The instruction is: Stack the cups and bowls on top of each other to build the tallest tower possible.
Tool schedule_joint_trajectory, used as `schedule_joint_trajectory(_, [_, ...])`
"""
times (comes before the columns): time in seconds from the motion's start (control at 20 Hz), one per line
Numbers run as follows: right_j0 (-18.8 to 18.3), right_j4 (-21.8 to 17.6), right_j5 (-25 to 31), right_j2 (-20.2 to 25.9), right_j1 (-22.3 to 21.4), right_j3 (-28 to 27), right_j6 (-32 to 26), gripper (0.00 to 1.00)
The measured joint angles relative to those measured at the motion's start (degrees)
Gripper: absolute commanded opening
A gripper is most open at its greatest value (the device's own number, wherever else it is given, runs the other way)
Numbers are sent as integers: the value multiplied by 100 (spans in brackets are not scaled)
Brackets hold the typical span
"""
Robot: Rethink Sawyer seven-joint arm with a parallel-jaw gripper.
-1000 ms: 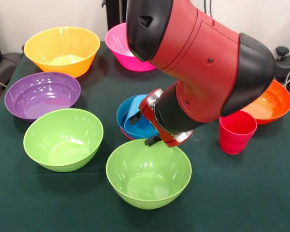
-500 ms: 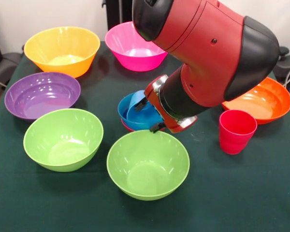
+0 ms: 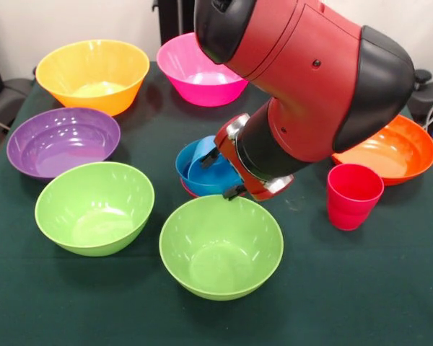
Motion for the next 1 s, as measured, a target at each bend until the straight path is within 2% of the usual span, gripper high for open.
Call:
schedule_joint_trajectory(0.55, [-194,14,-38,44,89,-452,0,100])
schedule_joint_trajectory(1.0, [-198,166,-380,308,89,-602,0,100])
